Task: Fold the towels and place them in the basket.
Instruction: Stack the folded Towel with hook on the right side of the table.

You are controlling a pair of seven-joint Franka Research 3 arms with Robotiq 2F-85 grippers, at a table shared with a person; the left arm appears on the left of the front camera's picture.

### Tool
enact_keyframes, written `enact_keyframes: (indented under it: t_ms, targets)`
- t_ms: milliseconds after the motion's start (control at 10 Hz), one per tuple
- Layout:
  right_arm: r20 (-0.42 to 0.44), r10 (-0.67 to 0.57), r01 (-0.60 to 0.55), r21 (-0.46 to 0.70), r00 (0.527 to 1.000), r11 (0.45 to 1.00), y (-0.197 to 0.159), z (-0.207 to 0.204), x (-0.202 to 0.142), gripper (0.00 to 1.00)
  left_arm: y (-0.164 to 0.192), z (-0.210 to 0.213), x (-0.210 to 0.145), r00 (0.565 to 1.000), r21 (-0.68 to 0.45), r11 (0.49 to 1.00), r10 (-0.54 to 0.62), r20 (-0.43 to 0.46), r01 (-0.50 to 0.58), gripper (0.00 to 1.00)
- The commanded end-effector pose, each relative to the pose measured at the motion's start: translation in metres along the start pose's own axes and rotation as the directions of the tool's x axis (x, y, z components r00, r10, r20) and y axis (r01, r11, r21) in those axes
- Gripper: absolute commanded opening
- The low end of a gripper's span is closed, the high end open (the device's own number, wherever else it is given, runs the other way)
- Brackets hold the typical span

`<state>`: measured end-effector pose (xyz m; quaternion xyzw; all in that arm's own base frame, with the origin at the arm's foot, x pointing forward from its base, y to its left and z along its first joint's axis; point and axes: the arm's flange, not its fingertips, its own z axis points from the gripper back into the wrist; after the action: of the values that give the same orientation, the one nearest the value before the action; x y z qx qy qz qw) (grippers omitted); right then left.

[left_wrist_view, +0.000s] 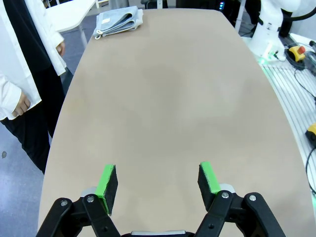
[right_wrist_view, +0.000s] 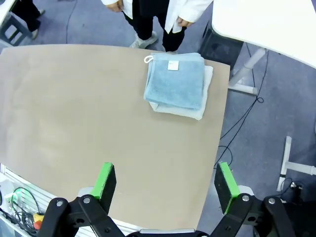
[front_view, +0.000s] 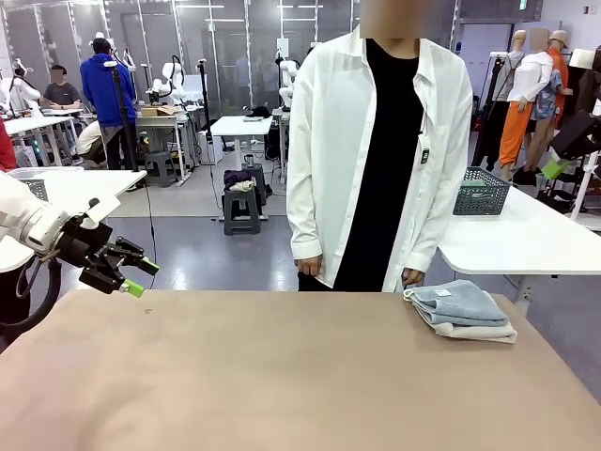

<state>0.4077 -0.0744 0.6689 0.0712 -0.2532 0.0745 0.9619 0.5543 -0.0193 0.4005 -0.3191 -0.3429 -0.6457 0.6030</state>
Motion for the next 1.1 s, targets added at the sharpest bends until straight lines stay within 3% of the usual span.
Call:
enact_keyframes:
  t_ms: [0,1000]
  targets:
    - [-0.01,-0.009,0.009,-0.002,1.0,1.0,0.0,0.0009,0.0027,1.0,-0.0003,0.0012,0.0007,1.0,0.002,1.0,-0.011,0.0,0.011,0.83]
    - [-0.01,-0.009,0.009,-0.002,1.0,1.0,0.0,0.0009,0.0027,1.0,-0.0003,0.0012,0.0007,1.0,0.002,1.0,-0.011,0.0,0.011,0.83]
